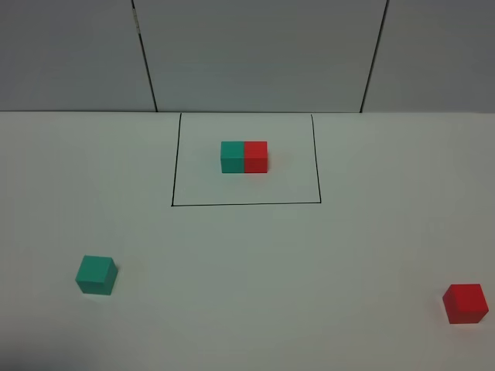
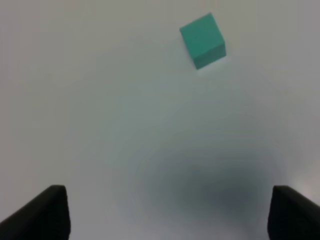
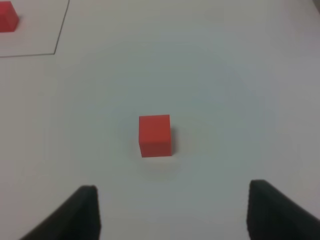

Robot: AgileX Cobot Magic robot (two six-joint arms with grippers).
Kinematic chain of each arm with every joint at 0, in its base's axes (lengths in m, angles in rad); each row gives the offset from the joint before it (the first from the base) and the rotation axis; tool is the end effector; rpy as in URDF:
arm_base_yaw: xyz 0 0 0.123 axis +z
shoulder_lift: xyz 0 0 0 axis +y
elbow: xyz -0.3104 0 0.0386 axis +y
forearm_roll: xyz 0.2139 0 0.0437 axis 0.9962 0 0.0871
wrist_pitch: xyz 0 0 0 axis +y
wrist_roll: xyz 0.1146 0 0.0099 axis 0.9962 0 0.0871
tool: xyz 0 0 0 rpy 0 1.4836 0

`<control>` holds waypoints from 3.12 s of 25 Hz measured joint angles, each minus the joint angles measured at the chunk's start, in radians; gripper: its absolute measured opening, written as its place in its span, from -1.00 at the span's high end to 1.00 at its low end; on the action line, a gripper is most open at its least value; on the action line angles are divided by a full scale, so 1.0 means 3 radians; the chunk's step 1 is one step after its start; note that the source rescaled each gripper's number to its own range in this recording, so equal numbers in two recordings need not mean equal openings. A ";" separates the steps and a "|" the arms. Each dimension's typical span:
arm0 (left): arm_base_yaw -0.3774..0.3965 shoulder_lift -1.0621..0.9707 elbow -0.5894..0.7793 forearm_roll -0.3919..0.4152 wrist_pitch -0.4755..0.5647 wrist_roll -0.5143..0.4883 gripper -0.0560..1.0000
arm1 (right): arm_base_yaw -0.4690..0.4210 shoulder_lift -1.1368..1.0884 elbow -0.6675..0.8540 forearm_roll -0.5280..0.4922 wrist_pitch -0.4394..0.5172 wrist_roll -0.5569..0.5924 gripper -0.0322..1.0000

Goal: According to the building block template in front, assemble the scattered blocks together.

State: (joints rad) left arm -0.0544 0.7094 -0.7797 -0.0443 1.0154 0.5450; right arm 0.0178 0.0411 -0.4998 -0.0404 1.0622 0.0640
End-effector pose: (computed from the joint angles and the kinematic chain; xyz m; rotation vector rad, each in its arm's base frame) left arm 0.0747 -0.0084 0.3261 0.7078 2.3291 0.1654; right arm -0.0361 -0.0047 0.2514 0.0491 2.0858 0.0009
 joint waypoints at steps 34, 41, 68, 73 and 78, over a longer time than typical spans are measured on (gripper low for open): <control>-0.0306 0.2846 -0.1246 0.0427 -0.0378 0.1832 -0.79 | 0.0000 0.0000 0.0000 0.0000 0.0000 0.0000 -0.18; -0.0306 0.3175 -0.1249 0.0427 -0.0563 0.1969 -0.79 | 0.0000 0.0000 0.0000 0.0000 0.0000 0.0000 -0.18; -0.0781 0.3554 -0.1148 0.0407 -0.0824 0.2208 -0.79 | 0.0000 0.0000 0.0000 0.0000 0.0000 0.0000 -0.18; -0.0781 0.3554 -0.1065 0.0382 -0.0854 0.2302 -0.79 | 0.0000 0.0000 0.0000 0.0000 0.0000 0.0000 -0.18; -0.0781 0.3554 -0.0863 0.0460 -0.0927 0.2540 -0.79 | 0.0000 0.0000 0.0000 0.0000 0.0000 0.0000 -0.18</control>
State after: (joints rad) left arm -0.2886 1.7758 -1.0386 0.0936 0.7374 1.3070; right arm 0.0178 0.0411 -0.4998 -0.0404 1.0622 0.0640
